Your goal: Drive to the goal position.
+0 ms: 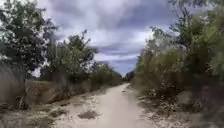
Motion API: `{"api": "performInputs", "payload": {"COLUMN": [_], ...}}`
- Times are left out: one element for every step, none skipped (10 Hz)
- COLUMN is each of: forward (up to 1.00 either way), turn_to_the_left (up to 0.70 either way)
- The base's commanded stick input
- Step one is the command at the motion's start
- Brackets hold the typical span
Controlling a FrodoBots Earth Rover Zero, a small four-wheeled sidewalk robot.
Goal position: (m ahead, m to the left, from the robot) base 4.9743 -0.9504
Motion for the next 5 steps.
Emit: {"api": "performInputs", "payload": {"forward": [0.85,0.85,0.85,0.85,0.85], "turn_to_the_left": [0.0,0.0,0.0,0.0,0.0]}}
